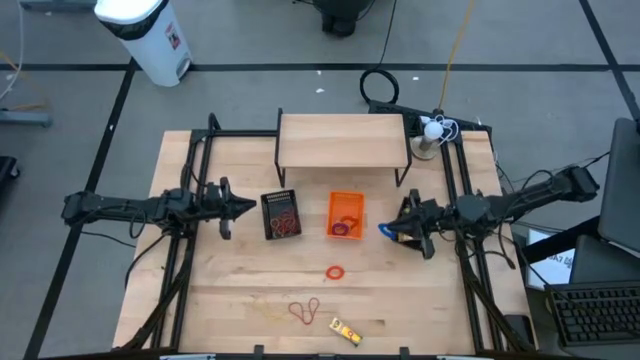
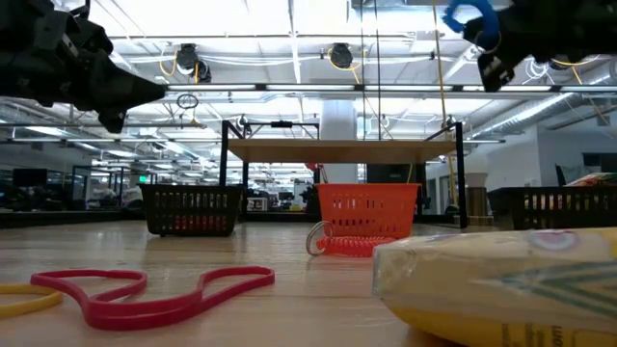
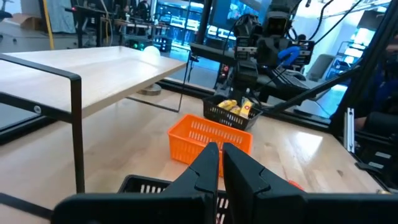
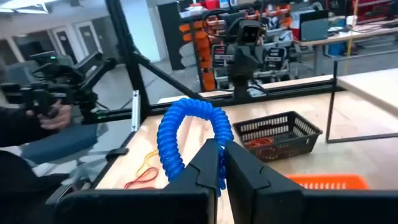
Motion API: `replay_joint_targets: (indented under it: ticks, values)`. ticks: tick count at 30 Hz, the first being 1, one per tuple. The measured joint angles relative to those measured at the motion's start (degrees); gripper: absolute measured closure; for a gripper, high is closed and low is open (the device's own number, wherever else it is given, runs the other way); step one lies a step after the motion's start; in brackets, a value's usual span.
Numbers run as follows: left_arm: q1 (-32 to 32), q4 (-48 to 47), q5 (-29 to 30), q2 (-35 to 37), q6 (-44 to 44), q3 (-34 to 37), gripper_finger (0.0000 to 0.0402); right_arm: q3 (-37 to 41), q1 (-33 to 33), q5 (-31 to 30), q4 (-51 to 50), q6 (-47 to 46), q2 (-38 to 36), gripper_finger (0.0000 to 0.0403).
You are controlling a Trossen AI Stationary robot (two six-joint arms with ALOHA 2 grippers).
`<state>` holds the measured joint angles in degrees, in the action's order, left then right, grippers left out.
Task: Pick & Place Office Desk Supplies
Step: Put the blue spring keychain into the orange bin
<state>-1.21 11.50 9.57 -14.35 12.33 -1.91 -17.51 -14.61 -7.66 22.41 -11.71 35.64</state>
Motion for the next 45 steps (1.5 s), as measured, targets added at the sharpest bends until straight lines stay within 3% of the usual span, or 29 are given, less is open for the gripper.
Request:
replay_joint_targets:
  ticks: [11,19,23,31,39,45]
  values:
    - [0.0,-0.2,0.1,0.0,-0.2,0.0,0.0380,12.9,4.2,-1.9,7.2,-3.4,-7.0,0.0399]
    - [0.1,0.8,6.5,0.0,-2.2,0.0,0.0380,12.9,4.9,-4.2,8.4,-4.0,-6.7,0.0399]
    - [0.1,0.8,6.6,0.0,-2.4,0.0,0.0380,7.6,4.9,-4.8,3.1,-3.9,-3.9,0.0399]
    - [0.0,1.7,6.6,0.0,-5.2,0.0,0.0380,-9.3,5.1,-8.8,-15.0,-5.0,11.9,0.0399]
    - [0.0,2.0,6.4,0.0,-6.0,0.0,0.0380,-20.3,7.7,-8.4,-15.8,-6.1,32.5,0.0399]
    - [0.0,2.1,5.7,0.0,-2.4,0.0,0.0380,-25.3,10.9,-2.6,-13.7,-7.3,45.1,0.0401]
